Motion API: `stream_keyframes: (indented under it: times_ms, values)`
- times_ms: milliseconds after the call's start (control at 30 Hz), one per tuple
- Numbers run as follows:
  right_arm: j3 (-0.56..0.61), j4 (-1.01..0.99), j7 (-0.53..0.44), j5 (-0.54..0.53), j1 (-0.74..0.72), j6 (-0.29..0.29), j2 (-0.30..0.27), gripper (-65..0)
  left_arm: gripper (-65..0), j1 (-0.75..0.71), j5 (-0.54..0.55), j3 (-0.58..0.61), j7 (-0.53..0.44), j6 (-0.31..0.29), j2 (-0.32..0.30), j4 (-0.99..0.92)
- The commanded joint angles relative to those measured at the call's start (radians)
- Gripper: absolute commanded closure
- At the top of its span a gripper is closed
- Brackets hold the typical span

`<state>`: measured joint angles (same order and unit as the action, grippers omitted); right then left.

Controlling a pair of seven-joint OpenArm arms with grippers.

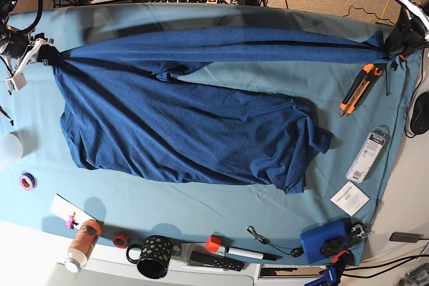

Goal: Layout the t-shirt on the table in an organized manner, then fold the t-shirt properly
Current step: 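Drag the held shirt end with the right gripper along the table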

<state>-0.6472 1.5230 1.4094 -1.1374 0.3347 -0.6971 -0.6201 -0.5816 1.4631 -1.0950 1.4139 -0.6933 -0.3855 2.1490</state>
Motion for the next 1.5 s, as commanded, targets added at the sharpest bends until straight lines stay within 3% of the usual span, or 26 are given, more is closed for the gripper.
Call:
stream_keyframes:
  times_ms: [0, 33, 400, 467, 633, 733, 833, 1067, 1333, 1400, 1467]
  values:
    - [-0.009, 0.014, -0.013, -0.014, -0.005, -0.001, -0.028, -20.5, 0.0, -0.006, 0.02, -0.008, -0.018, 0.0, -0.016, 0.012]
    - [-0.009, 0.014, -0.013, -0.014, -0.005, -0.001, -0.028, -23.4, 0.0, -0.006, 0.02, -0.008, -0.018, 0.0, -0.016, 0.011]
    - [-0.009, 0.014, -0.013, -0.034, -0.005, -0.001, -0.028, -23.6, 0.0, -0.006, 0.02, -0.008, -0.018, 0.0, -0.016, 0.012]
    - [-0.009, 0.014, -0.013, -0.079, -0.005, -0.001, -0.028, -23.6, 0.0, -0.005, 0.02, -0.008, -0.018, 0.0, -0.016, 0.012]
    - [-0.009, 0.014, -0.013, -0.345, -0.005, -0.001, -0.027, -23.6, 0.0, -0.006, 0.02, -0.008, -0.018, 0.0, -0.016, 0.011]
    - [-0.009, 0.015, -0.013, -0.346, -0.005, -0.001, -0.012, -23.6, 0.0, -0.006, 0.02, -0.008, -0.018, 0.0, -0.016, 0.012]
    - [-0.008, 0.015, -0.013, -0.346, -0.002, -0.001, 0.034, -23.6, 0.0, -0.005, 0.02, -0.008, -0.018, 0.0, -0.016, 0.011]
    - [-0.008, 0.015, -0.013, -0.346, -0.003, -0.001, 0.218, -23.5, 0.0, -0.003, 0.02, -0.008, -0.018, 0.0, -0.016, 0.011]
    - [-0.006, 0.015, -0.013, -0.346, -0.005, -0.001, 0.364, -22.9, 0.0, -0.003, 0.02, -0.008, -0.018, 0.0, -0.016, 0.011]
    - [-0.006, 0.015, -0.013, -0.346, -0.005, -0.001, 0.394, -20.0, 0.0, -0.003, 0.02, -0.008, -0.018, 0.0, -0.016, 0.011]
    - [-0.006, 0.015, -0.013, -0.346, -0.005, -0.001, 0.416, -13.1, 0.0, -0.003, 0.02, -0.008, -0.018, 0.0, -0.016, 0.012]
